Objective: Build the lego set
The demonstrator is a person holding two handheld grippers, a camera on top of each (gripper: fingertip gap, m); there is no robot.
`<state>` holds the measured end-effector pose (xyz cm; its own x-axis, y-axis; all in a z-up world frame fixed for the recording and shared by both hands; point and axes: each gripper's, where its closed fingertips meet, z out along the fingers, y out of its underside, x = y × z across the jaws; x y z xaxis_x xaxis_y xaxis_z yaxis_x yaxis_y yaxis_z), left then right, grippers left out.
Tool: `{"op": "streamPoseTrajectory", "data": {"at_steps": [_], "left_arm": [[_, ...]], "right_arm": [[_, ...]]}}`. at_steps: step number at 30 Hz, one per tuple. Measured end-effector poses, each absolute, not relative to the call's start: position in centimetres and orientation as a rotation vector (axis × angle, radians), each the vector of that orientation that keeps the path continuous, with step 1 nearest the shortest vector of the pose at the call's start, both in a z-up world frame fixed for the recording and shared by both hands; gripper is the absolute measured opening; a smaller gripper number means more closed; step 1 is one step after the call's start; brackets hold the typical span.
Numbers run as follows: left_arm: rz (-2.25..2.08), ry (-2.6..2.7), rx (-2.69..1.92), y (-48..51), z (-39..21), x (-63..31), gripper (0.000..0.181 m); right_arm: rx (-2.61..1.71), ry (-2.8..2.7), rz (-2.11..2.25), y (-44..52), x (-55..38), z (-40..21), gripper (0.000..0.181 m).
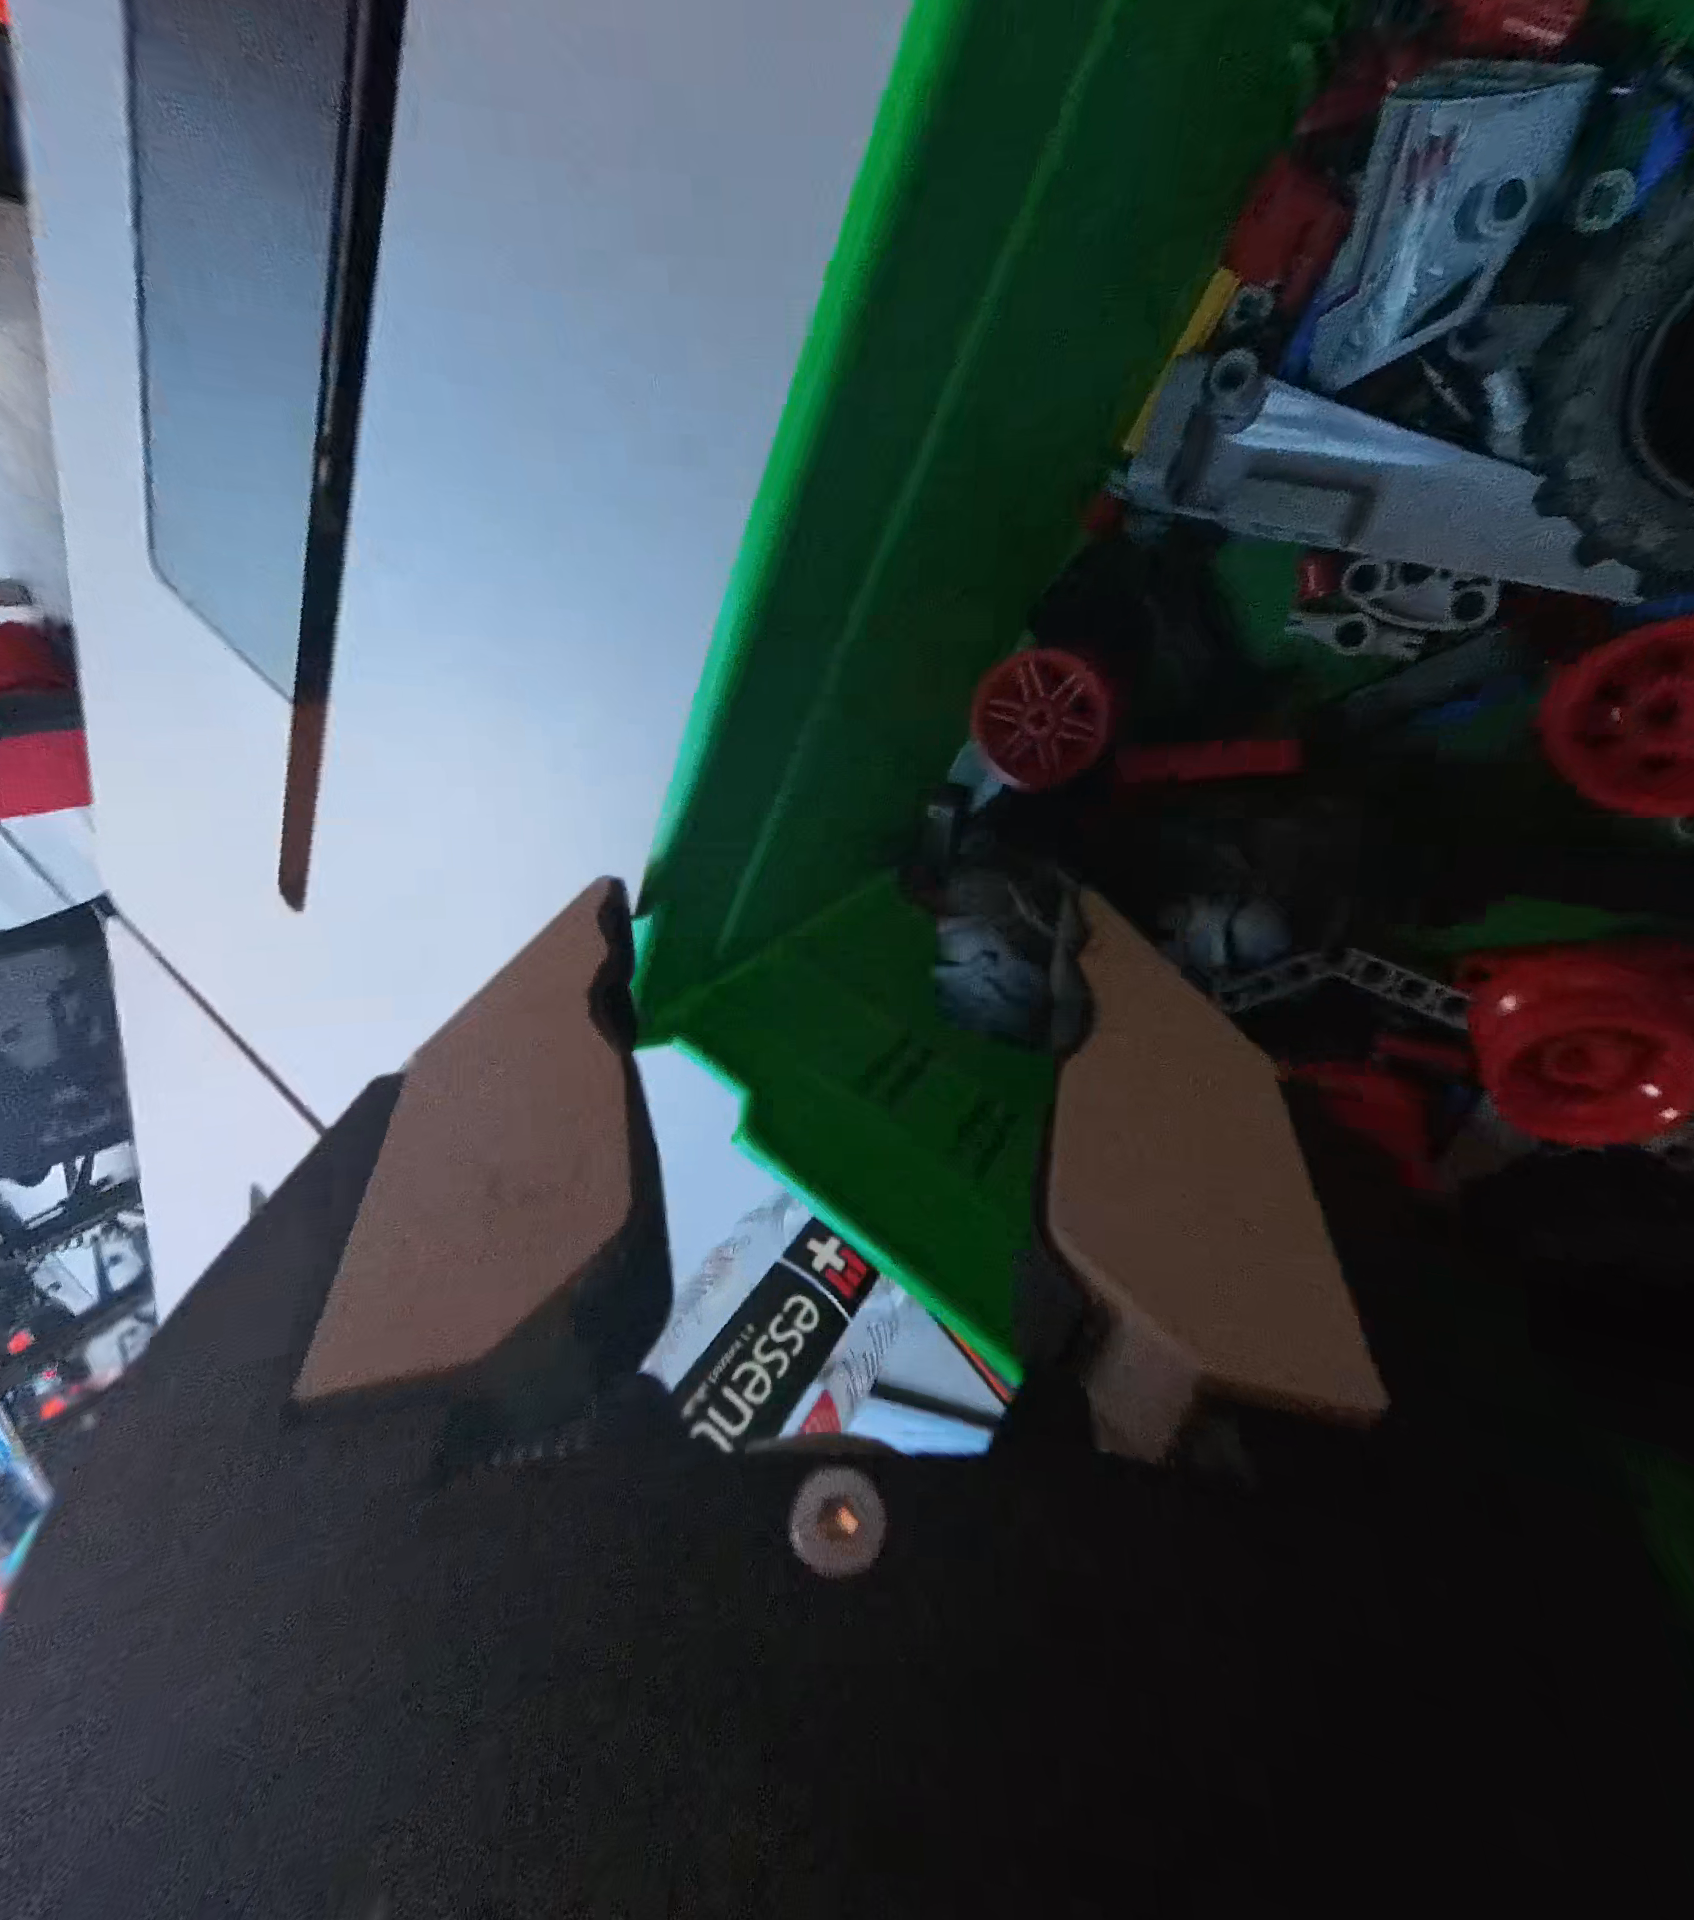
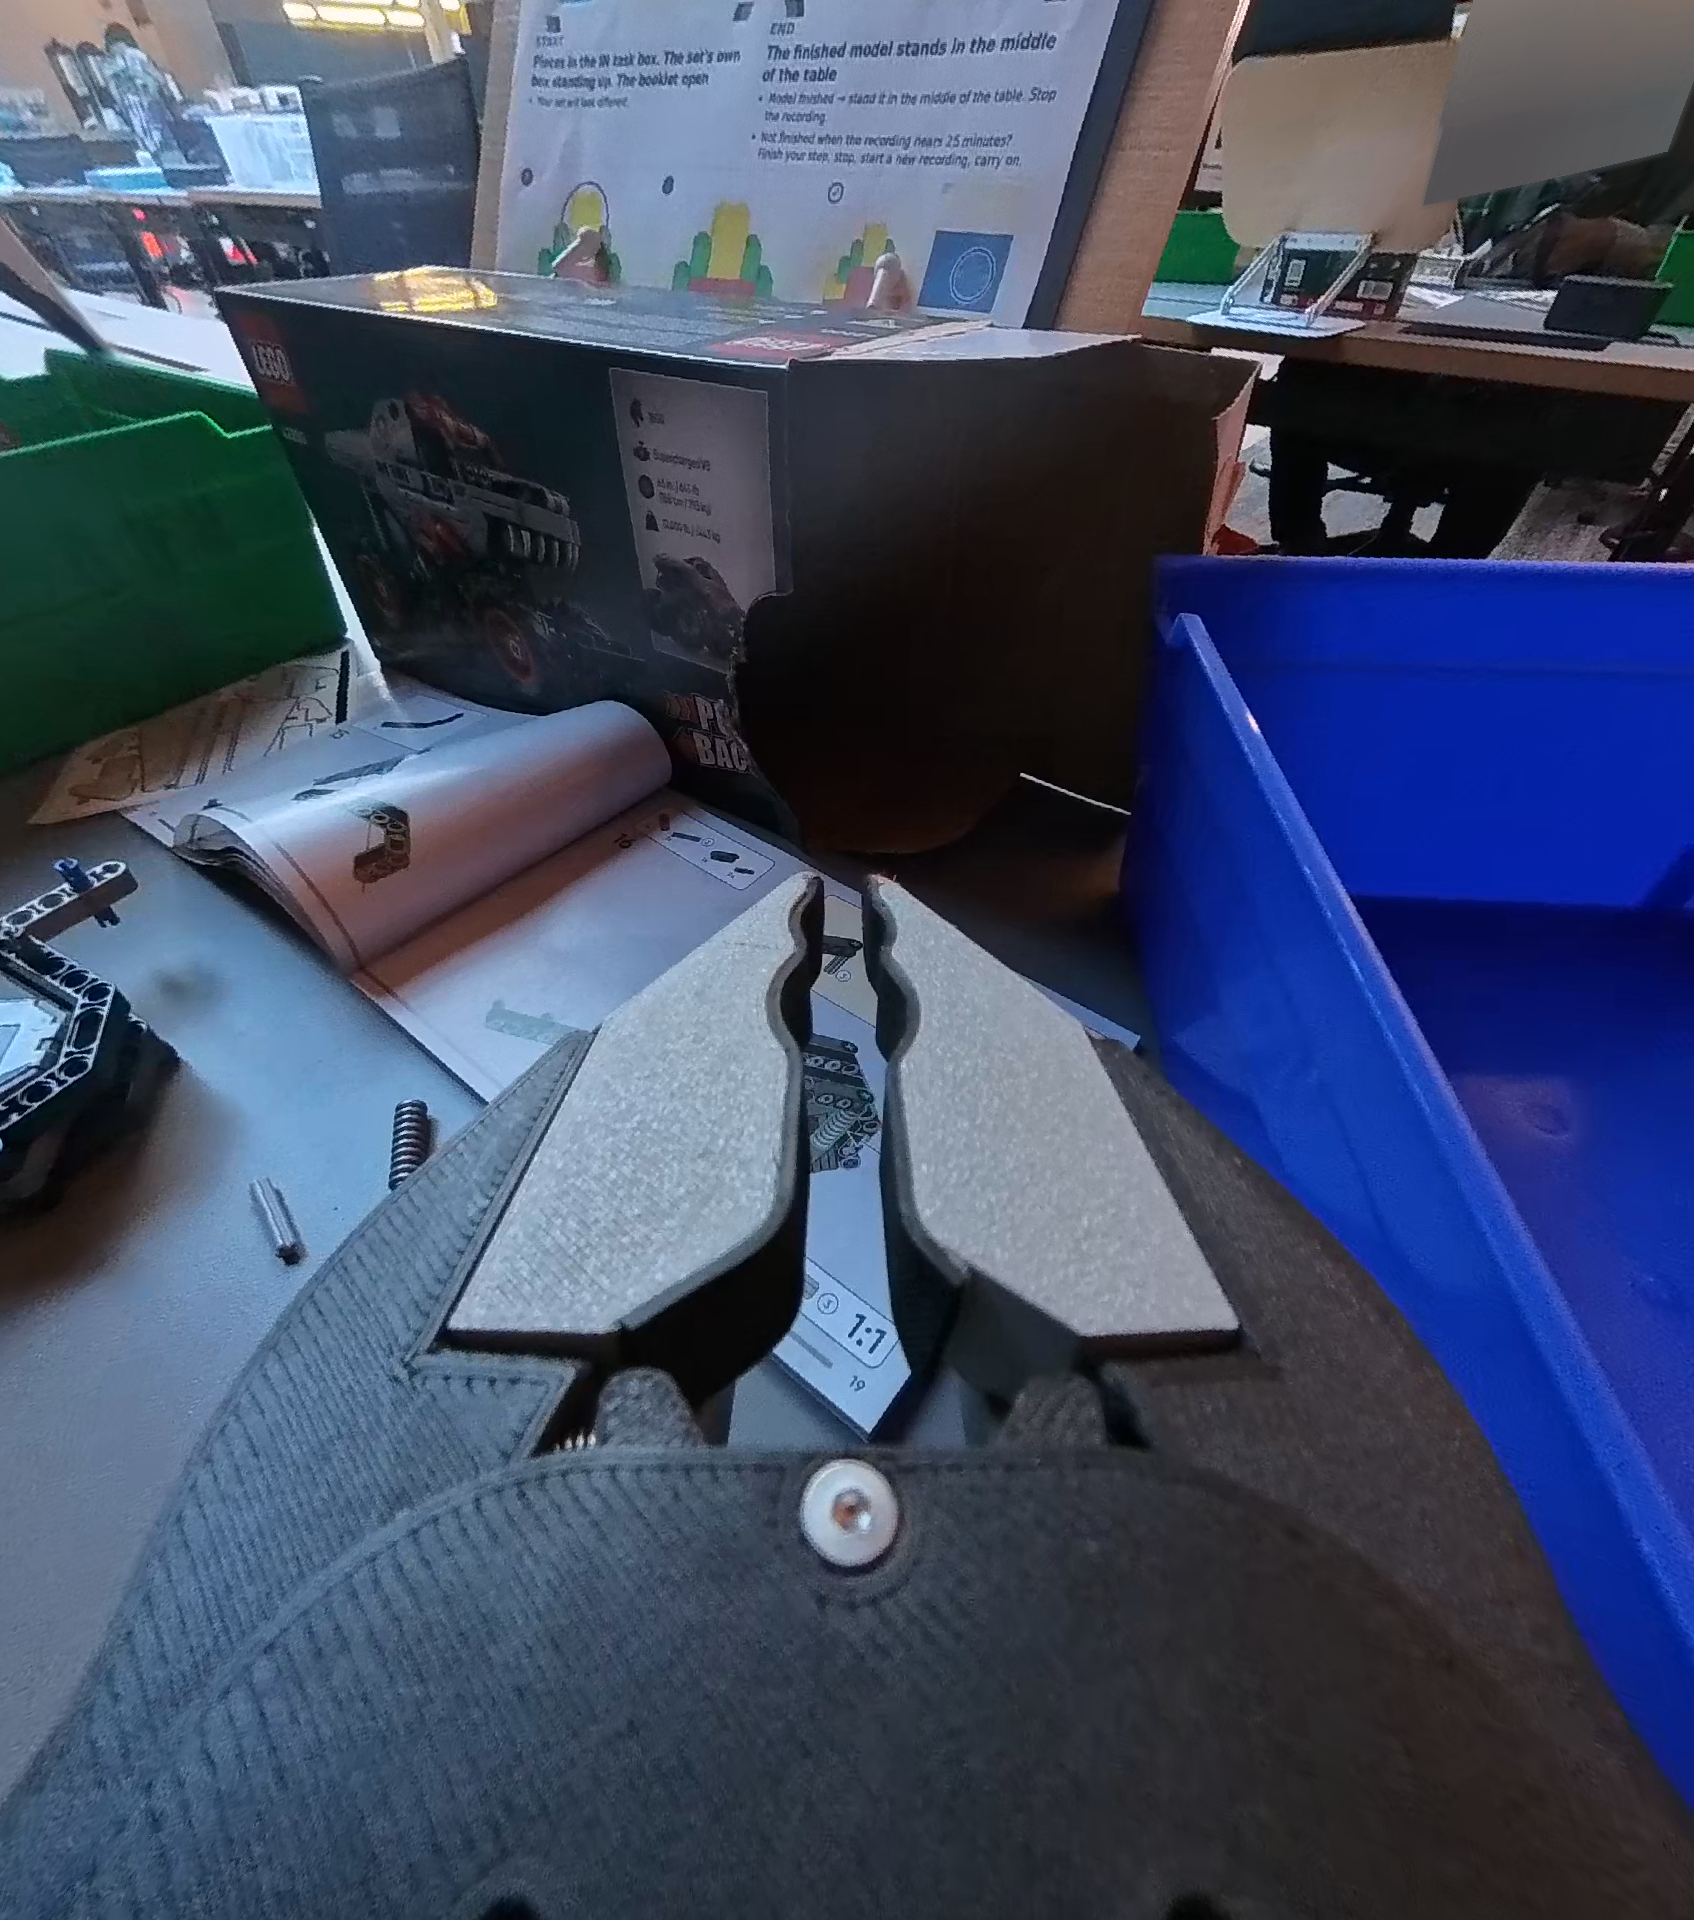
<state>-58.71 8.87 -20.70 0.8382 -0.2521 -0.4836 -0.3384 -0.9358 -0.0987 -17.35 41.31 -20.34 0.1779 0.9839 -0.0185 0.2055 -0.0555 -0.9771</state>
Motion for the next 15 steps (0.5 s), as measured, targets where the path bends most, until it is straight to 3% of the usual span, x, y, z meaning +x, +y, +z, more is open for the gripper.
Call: {"op": "streamPoseTrajectory", "data": {"at_steps": [4,10,11,12,13,15], "left_arm": [[0.644,0.404,-2.848,8.1,-20.0,-57.7,0.051],[0.783,0.557,-3.035,6.3,-23.6,-59.6,0.054],[0.832,0.566,-2.978,7.2,-23.2,-59.8,0.026],[0.826,0.554,-2.942,7.9,-22.8,-59.7,0.009],[0.752,0.537,-2.928,8.3,-22.5,-59.0,0.000],[0.642,0.520,-2.841,9.4,-21.2,-57.8,0.000]], "right_arm": [[-1.470,-1.214,1.000,41.3,-17.4,-20.4,0.003],[-1.470,-1.214,0.995,41.3,-17.4,-20.4,0.002],[-1.470,-1.213,0.995,41.3,-17.4,-20.4,0.003],[-1.470,-1.212,0.994,41.3,-17.4,-20.4,0.002],[-1.470,-1.212,0.995,41.3,-17.4,-20.4,0.002],[-1.472,-1.213,0.997,41.3,-17.4,-20.4,0.002]]}}
